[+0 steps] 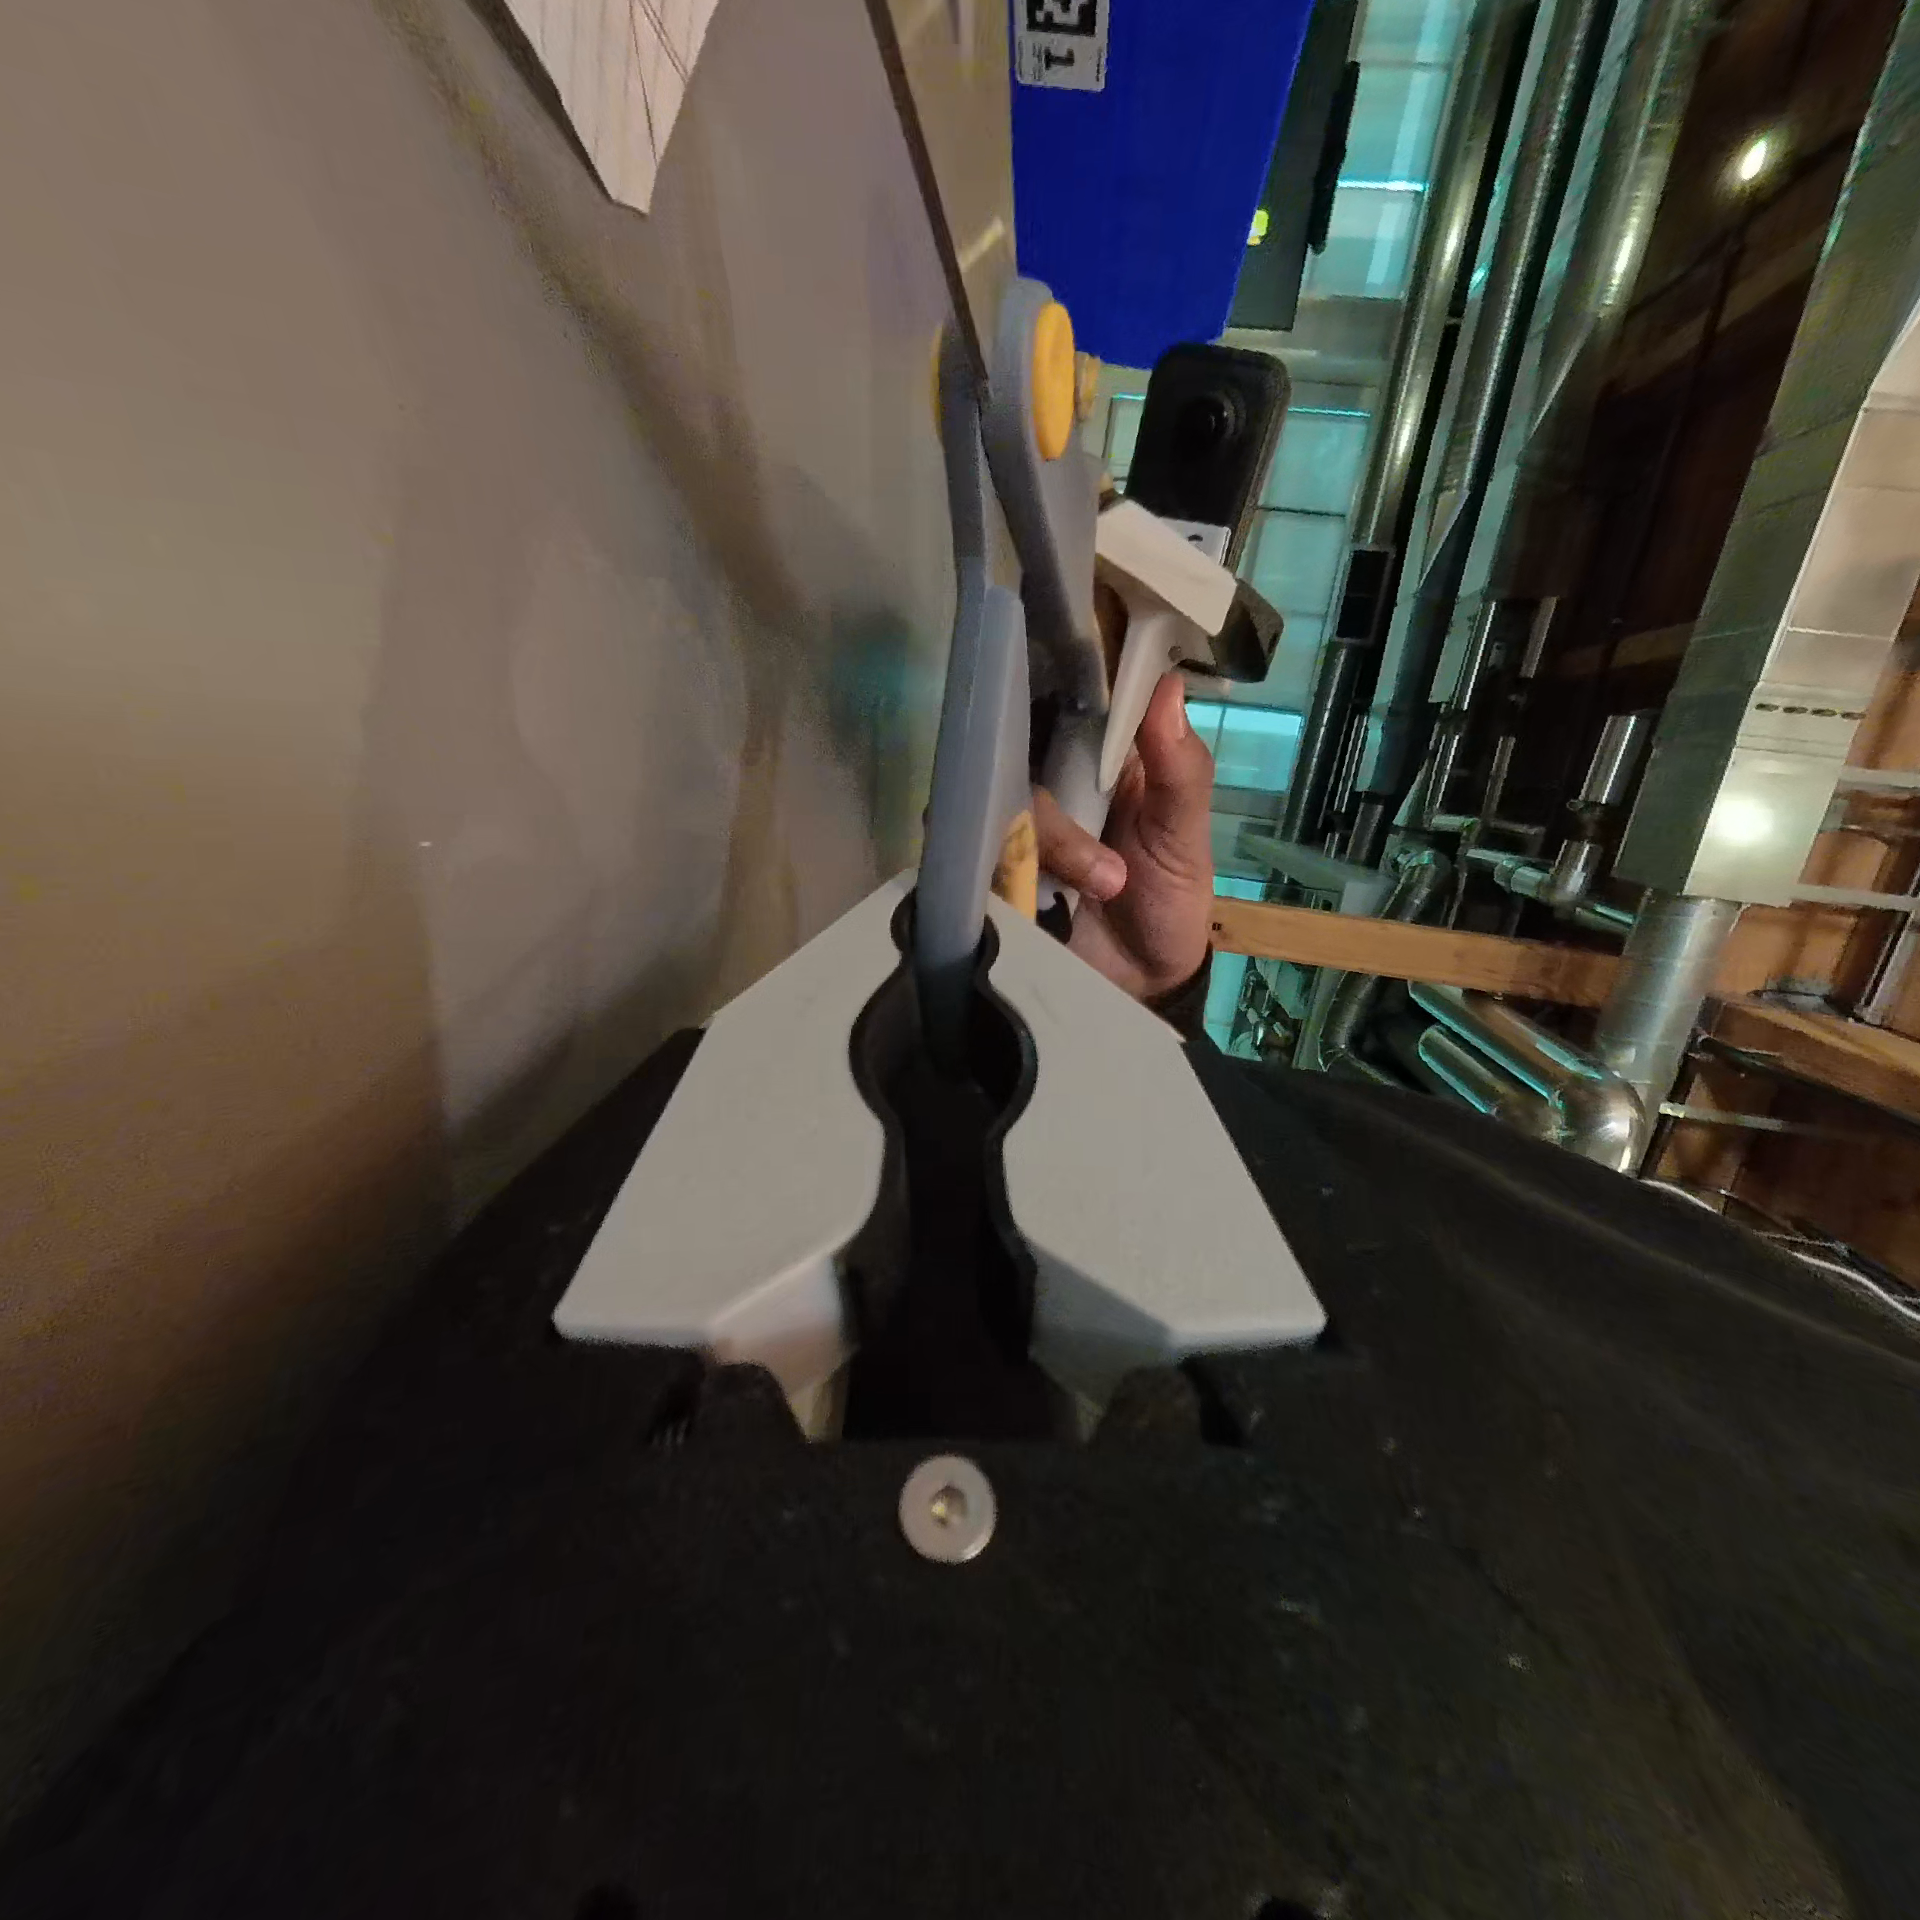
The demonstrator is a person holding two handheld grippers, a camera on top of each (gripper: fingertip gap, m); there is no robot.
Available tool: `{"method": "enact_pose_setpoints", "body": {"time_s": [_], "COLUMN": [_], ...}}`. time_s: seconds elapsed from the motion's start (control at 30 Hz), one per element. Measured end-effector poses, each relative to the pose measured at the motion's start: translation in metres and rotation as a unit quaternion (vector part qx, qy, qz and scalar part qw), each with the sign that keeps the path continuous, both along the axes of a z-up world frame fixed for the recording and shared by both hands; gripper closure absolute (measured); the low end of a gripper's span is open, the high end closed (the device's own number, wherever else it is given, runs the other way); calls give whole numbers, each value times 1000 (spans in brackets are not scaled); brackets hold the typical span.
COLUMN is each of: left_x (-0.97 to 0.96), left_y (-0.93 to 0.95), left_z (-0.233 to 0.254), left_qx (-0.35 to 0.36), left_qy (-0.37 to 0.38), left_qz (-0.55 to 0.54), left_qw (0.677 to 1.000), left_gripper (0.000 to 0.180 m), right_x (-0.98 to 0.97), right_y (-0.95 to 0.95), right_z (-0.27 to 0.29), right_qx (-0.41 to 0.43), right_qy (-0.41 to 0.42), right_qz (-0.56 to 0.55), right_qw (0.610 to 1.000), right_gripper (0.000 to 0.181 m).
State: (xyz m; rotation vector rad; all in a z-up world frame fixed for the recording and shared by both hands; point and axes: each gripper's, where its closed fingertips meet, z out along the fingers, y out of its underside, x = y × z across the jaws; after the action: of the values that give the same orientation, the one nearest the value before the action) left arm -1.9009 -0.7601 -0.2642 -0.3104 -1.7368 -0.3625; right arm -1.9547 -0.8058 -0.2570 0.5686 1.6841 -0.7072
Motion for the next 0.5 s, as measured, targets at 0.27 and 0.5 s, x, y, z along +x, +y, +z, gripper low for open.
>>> {"method": "enact_pose_setpoints", "body": {"time_s": [0.27, 0.5], "left_x": [6, 20], "left_y": [2, 9], "left_z": [-8, -22], "left_qx": [6, 57], "left_qy": [-6, -26], "left_qz": [-2, 13], "left_qw": [1000, 998], "left_gripper": [180, 179], "right_x": [-4, 13], "right_y": [6, 18], "right_z": [-10, -26], "right_qx": [20, 48], "right_qy": [-3, 77], "right_qz": [-12, -2], "right_qw": [1000, 996], "right_gripper": [173, 170]}}
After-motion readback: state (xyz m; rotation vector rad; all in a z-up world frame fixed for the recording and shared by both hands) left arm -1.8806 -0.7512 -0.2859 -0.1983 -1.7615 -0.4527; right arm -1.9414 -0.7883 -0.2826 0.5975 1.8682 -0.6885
